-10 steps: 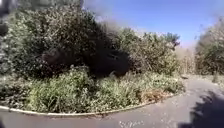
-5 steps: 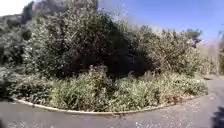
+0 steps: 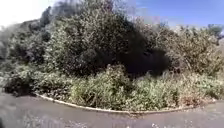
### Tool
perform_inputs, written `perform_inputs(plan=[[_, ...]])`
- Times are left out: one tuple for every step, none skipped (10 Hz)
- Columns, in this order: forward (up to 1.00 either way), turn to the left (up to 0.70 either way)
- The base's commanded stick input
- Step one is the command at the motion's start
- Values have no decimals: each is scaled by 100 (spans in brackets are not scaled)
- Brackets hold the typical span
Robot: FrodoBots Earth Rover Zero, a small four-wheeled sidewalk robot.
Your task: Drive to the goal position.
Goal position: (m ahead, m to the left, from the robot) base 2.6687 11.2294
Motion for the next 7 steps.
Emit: perform_inputs(plan=[[0, 45], [0, 45], [0, 45], [0, 45], [0, 45], [0, 45], [0, 45]])
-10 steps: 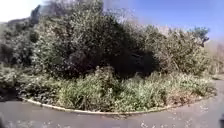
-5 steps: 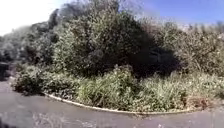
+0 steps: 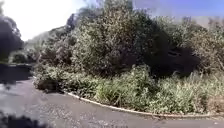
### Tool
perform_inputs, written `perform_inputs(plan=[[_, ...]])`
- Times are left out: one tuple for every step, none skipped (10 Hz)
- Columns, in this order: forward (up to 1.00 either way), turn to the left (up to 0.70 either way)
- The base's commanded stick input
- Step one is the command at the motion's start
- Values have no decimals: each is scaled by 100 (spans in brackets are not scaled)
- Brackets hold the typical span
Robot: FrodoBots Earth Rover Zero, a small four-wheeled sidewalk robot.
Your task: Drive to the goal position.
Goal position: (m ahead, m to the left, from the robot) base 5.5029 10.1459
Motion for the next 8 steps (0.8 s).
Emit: perform_inputs(plan=[[0, 45], [0, 45], [3, 44], [37, 32], [50, 0], [50, 0], [50, 0], [50, 0]])
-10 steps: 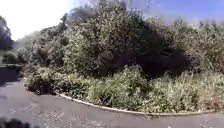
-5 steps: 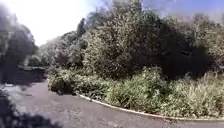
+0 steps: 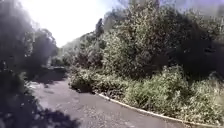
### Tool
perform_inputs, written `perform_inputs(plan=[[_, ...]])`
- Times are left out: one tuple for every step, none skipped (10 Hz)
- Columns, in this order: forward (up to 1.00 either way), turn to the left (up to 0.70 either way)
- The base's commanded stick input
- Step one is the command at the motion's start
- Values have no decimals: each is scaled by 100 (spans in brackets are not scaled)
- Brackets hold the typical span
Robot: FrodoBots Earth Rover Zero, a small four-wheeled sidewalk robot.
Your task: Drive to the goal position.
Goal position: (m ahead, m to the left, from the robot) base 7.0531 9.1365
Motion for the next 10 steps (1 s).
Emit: perform_inputs(plan=[[50, 0], [50, 0], [50, 0], [50, 0], [50, 0], [50, 0], [50, 0], [50, 0], [50, 0], [50, 15]])
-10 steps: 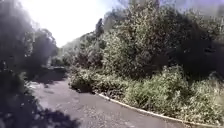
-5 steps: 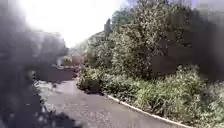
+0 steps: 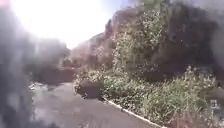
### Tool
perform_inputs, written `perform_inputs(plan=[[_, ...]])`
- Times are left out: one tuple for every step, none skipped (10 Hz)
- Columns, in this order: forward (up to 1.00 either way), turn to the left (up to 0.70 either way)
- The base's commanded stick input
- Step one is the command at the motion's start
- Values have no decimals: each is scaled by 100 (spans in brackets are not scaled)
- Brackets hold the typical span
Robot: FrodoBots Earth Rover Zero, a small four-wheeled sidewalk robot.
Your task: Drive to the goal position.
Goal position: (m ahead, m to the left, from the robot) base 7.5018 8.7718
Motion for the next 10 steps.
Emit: perform_inputs(plan=[[50, 27], [50, 27], [50, 14], [50, 0], [50, 0], [50, 0], [50, 2], [50, 20], [50, 27], [50, 27]])
